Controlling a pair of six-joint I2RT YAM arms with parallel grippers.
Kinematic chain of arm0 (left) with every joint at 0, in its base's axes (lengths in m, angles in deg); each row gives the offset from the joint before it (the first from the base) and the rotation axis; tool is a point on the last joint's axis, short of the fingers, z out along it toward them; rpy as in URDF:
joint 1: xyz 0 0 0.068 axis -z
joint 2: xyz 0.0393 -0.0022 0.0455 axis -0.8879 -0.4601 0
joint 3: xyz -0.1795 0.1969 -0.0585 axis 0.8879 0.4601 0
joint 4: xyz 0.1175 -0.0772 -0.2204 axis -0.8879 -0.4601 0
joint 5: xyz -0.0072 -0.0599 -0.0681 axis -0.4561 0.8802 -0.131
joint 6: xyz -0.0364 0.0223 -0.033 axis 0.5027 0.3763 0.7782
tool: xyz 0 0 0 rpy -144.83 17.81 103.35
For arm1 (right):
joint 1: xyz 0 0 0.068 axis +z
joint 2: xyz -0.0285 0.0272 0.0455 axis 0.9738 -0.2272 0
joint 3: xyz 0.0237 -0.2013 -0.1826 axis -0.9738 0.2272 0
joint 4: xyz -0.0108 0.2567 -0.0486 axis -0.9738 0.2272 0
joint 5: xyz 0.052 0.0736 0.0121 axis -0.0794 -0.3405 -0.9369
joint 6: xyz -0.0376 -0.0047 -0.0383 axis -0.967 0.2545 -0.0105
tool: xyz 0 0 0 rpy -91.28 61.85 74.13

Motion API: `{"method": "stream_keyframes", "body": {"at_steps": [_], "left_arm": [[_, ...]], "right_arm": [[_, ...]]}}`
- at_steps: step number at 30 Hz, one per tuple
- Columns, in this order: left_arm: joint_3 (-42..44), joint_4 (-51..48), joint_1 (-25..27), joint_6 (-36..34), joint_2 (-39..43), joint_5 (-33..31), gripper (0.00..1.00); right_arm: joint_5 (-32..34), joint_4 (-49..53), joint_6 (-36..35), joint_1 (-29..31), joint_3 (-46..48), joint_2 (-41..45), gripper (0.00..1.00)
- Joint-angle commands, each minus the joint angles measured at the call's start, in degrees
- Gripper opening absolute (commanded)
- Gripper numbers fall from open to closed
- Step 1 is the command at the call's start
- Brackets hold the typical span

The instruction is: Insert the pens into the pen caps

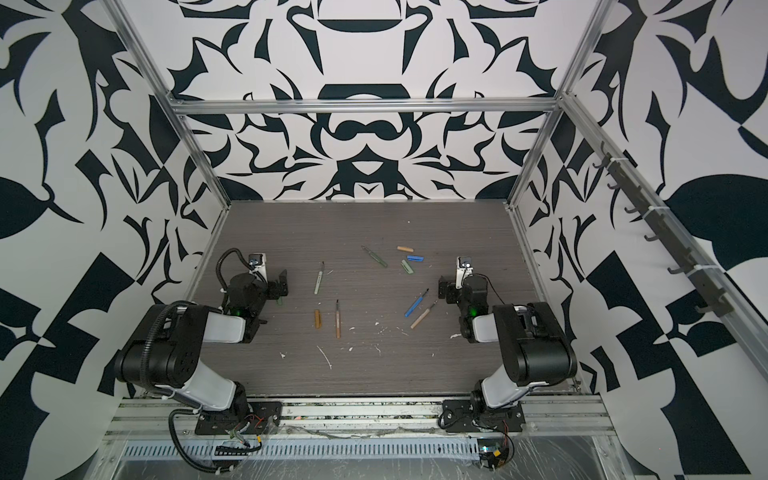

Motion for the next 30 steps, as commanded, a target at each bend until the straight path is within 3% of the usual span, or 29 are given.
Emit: {"method": "stream_keyframes", "body": {"at_steps": [1, 11, 15, 19, 22, 25, 26, 27, 28, 30], "left_arm": [[-0.67, 0.13, -0.01, 0.34, 0.83, 0.2, 0.99], [-0.83, -0.1, -0.01, -0.06, 0.74, 0.66, 0.99], [-0.41, -1.83, 0.37, -0.07, 4.19, -0.99, 1.0], [-6.3, -22.0, 2.41, 0.15, 20.8, -0.79, 0.99], [-16.17, -38.23, 3.31, 9.64, 30.49, -2.23, 0.99], [-27.37, -57.7, 3.24, 32.28, 35.93, -11.16, 0.99], [-30.36, -64.13, 3.16, 36.92, 37.31, -13.99, 0.99], [-32.76, -69.57, 3.13, 40.06, 38.94, -16.52, 0.99], [-33.17, -70.1, 2.93, 41.15, 40.35, -17.47, 0.99], [-31.54, -66.74, 0.79, 40.62, 44.14, -12.41, 0.99]], "right_arm": [[0.88, -1.7, 0.41, -0.23, -0.97, 1.01, 1.0], [0.36, -1.5, 0.27, -0.2, -1.16, 0.84, 1.0], [4.21, -0.69, 1.64, -0.11, -1.88, 2.15, 1.0], [7.77, 27.54, 4.38, 0.16, -13.66, 12.15, 1.0], [12.91, 47.89, 14.29, 0.11, -26.49, 16.99, 1.0], [17.92, 59.8, 29.29, -0.1, -33.57, 18.4, 1.0], [17.54, 61.47, 34.45, -0.56, -33.89, 18.75, 1.0], [12.43, 59.45, 34.02, -1.79, -33.17, 19.02, 0.98], [9.42, 59.38, 33.53, -2.23, -33.07, 19.02, 0.92], [6.76, 62.51, 33.76, -2.27, -34.45, 18.93, 0.69]]}}
